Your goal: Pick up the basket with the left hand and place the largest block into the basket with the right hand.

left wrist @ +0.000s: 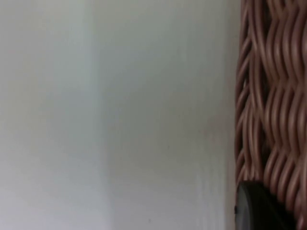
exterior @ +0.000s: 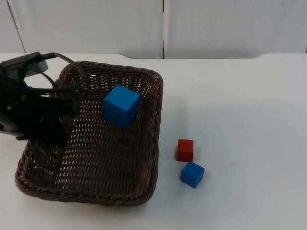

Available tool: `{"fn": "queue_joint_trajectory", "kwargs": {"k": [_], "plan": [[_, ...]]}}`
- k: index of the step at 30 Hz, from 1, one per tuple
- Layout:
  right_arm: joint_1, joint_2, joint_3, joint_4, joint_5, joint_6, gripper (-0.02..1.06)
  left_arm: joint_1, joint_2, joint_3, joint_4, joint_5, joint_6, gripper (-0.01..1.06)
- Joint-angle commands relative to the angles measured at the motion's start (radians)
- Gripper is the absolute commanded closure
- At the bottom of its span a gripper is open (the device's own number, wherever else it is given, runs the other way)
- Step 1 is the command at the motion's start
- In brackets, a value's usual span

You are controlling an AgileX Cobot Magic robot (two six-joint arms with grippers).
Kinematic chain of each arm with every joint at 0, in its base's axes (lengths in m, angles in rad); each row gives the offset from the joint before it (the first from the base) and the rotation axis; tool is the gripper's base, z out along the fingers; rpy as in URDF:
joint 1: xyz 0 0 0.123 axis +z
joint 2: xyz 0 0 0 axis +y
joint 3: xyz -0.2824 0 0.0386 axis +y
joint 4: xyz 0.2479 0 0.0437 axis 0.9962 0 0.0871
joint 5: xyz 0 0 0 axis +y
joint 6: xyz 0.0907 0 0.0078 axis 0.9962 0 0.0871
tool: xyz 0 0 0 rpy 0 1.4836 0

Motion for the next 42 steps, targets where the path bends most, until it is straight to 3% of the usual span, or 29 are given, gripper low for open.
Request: {"fn": "queue_joint_trajectory", "kwargs": {"k": [1,19,22,23,25,27,28,30,31,42], "plan": [[0.004,-0.005,0.001,-0.006,0.002,-0.001,0.19,-0.002,0.029,-0.042,-0.045,0.010,0.001,1.05],[0.004,-0.005,0.001,-0.034,0.001,-0.001,0.19,-0.002,0.136,-0.119,-0.050,0.032,0.001,1.04],[0.004,-0.005,0.001,-0.034,-0.004,-0.001,0.19,-0.002,0.136,-0.119,-0.050,0.049,0.001,0.86],[0.004,-0.005,0.001,-0.034,-0.004,-0.001,0.19,-0.002,0.136,-0.119,-0.050,0.049,0.001,0.86],[0.004,-0.005,0.001,-0.034,-0.006,-0.001,0.19,-0.002,0.136,-0.119,-0.044,0.065,0.007,0.65],[0.004,-0.005,0.001,-0.034,-0.010,-0.001,0.19,-0.002,0.136,-0.119,-0.043,0.093,0.009,0.36],[0.004,-0.005,0.001,-0.034,-0.010,-0.001,0.19,-0.002,0.136,-0.119,-0.043,0.093,0.009,0.36],[0.004,-0.005,0.001,-0.034,-0.010,-0.001,0.19,-0.002,0.134,-0.119,-0.042,0.122,0.013,0.06],[0.004,-0.005,0.001,-0.034,-0.010,-0.001,0.19,-0.002,0.134,-0.119,-0.042,0.132,0.013,0.00],[0.004,-0.005,0.001,-0.034,-0.010,-0.001,0.19,-0.002,0.029,-0.119,0.023,0.132,0.020,0.00]]}}
